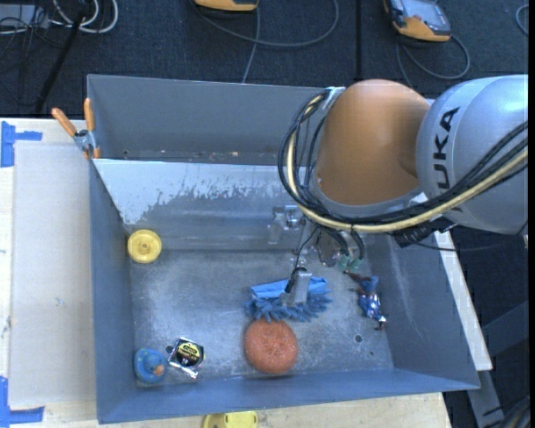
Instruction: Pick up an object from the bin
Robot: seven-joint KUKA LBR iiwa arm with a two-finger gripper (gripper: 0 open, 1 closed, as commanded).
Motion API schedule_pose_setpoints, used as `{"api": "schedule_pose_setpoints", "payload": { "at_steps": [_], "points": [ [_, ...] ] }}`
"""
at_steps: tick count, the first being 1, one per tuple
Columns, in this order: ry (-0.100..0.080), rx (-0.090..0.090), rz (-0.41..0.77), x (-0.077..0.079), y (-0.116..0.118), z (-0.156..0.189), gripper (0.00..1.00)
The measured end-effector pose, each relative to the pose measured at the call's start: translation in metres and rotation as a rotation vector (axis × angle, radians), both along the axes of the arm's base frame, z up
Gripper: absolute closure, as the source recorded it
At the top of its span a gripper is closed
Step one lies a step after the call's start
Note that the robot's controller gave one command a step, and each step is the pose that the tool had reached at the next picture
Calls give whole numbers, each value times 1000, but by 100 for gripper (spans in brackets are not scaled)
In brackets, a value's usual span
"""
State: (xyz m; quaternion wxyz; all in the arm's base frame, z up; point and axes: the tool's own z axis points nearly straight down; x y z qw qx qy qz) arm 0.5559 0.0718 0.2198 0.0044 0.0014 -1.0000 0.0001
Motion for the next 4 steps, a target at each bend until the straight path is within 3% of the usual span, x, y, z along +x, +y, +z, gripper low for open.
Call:
{"api": "schedule_pose_setpoints", "payload": {
  "at_steps": [1, 2, 3, 4],
  "points": [
    [-8, 1, -2, 1, 0, 5, 0],
    [-15, 1, 51, -19, -9, -30, 0],
    [-9, 1, 31, -54, -3, -92, 0],
    [-7, 1, 21, -44, 2, -116, 0]
  ]
}}
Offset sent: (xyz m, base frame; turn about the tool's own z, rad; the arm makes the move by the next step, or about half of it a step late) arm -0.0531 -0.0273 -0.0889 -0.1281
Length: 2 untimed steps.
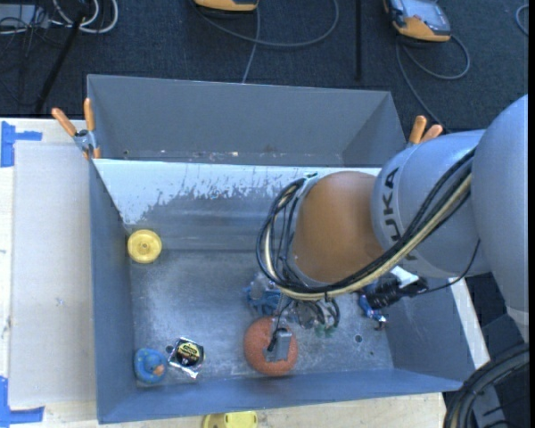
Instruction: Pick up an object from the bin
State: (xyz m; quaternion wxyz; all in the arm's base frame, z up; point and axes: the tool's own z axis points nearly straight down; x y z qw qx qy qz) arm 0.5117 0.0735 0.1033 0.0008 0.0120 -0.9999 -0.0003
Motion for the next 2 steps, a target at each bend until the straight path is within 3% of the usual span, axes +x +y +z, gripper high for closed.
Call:
{"api": "schedule_pose_setpoints", "payload": {
  "at_steps": [1, 2],
  "points": [
    [5, 0, -12, -19, -7, -32, 100],
    [5, 0, -13, -19, -7, -32, 100]
  ]
}}
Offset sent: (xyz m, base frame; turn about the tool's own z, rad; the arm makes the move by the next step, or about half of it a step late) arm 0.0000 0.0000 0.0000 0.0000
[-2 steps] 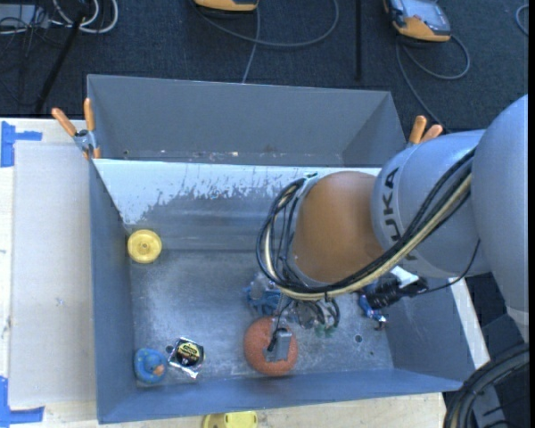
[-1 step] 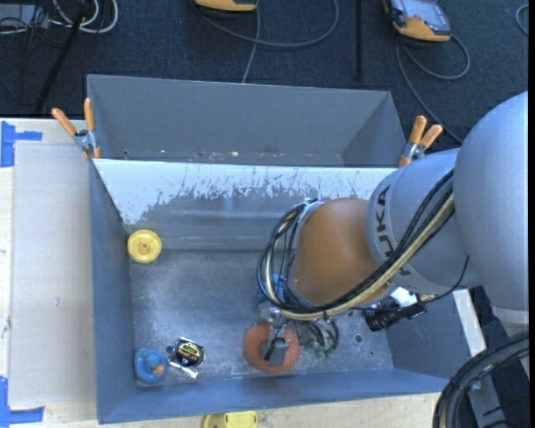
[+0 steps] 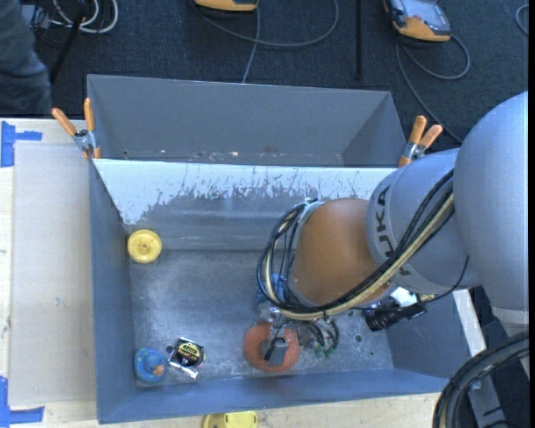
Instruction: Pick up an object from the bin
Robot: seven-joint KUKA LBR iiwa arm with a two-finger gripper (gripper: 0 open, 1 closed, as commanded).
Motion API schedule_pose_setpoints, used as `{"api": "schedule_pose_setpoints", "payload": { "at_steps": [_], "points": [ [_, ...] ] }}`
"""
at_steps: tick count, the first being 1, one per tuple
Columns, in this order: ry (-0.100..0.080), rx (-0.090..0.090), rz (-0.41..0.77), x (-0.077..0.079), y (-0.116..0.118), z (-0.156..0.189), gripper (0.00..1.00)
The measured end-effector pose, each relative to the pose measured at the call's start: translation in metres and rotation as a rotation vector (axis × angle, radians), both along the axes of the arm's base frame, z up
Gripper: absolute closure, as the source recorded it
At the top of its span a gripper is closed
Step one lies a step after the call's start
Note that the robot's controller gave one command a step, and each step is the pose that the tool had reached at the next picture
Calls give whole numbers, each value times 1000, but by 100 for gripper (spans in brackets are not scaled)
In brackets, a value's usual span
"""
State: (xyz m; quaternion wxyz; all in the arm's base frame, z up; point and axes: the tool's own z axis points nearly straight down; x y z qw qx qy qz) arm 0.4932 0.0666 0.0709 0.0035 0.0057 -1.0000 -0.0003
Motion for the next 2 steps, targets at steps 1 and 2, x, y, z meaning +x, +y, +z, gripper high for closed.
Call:
{"api": "schedule_pose_setpoints", "payload": {
  "at_steps": [1, 2],
  "points": [
    [0, 0, -1, 0, 0, 0, 100],
    [-6, 0, -22, 0, -7, 145, 100]
  ]
}}
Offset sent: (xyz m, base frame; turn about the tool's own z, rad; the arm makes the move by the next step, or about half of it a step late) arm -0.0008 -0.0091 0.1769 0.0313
